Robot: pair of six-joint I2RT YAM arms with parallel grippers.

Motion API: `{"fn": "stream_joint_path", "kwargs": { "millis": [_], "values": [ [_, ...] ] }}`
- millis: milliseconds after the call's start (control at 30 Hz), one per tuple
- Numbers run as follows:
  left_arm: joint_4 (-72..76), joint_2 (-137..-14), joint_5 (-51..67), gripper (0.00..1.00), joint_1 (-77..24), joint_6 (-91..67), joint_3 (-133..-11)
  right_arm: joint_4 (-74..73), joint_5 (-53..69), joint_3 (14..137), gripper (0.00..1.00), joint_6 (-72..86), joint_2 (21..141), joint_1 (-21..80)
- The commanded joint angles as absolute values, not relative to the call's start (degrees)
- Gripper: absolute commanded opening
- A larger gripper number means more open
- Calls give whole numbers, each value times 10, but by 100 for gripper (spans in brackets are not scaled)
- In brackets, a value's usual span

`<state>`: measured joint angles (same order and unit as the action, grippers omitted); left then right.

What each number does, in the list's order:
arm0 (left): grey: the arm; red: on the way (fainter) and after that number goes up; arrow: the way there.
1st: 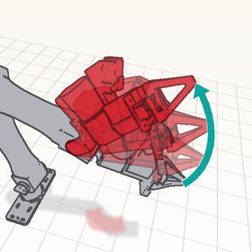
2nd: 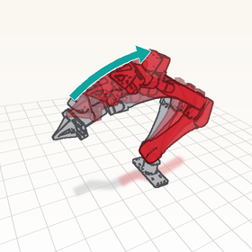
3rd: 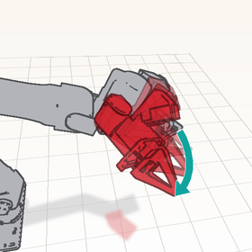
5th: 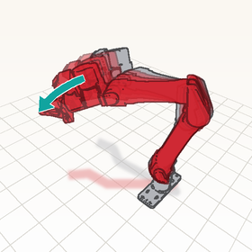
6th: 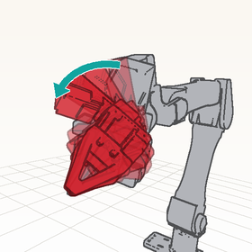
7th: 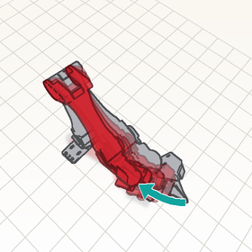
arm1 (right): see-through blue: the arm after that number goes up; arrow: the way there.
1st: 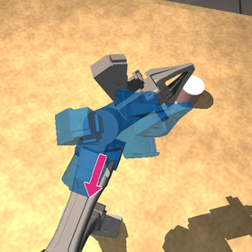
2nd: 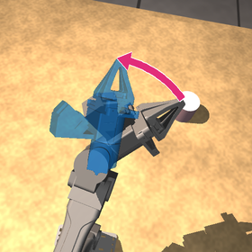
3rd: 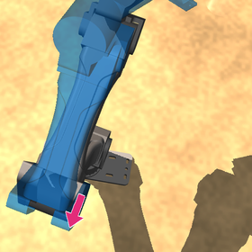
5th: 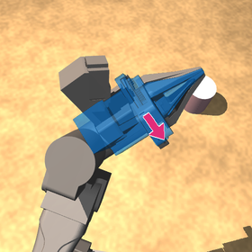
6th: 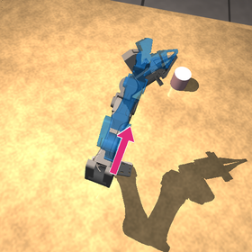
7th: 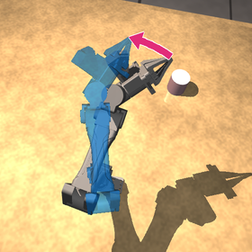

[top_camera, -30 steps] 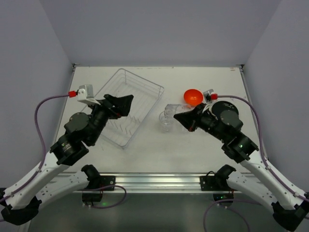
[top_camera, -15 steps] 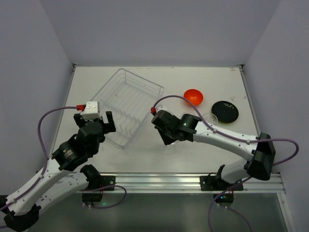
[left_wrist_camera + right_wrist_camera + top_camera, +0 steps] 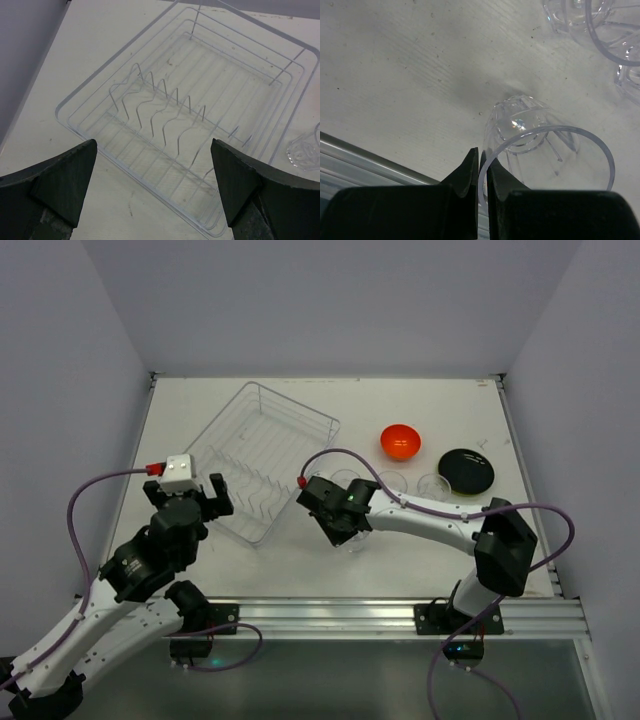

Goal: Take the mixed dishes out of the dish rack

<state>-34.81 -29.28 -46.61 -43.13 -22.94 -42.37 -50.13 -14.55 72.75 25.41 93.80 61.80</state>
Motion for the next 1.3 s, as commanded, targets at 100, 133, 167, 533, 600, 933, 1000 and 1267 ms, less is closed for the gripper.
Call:
{"fn": "stream_joint_path", "kwargs": {
  "millis": [100, 133, 167, 533, 600, 933, 1000, 1267],
  "values": [
    [-330, -301, -464, 100, -425, -221, -423, -436, -120, 673, 0, 241, 920, 585],
    [-330, -306, -463, 100, -416, -221, -423, -433, -123, 671, 0, 243, 920, 583],
    [-329, -308, -456, 100, -409, -221, -424, -428, -128, 668, 0, 245, 919, 583],
    [-307, -315, -395, 100, -352, -205, -418, -398, -119, 629, 21, 251, 894, 558],
    [-306, -316, -392, 100, -352, -205, -418, -396, -121, 626, 39, 254, 882, 557],
    [-292, -335, -330, 100, -249, -202, -421, -455, -188, 642, 91, 279, 745, 557],
    [-281, -337, -295, 100, -187, -194, -417, -440, -206, 641, 99, 273, 709, 550],
    [-262, -327, -220, 100, -104, -165, -418, -300, -328, 543, 99, 262, 465, 420]
  ]
}}
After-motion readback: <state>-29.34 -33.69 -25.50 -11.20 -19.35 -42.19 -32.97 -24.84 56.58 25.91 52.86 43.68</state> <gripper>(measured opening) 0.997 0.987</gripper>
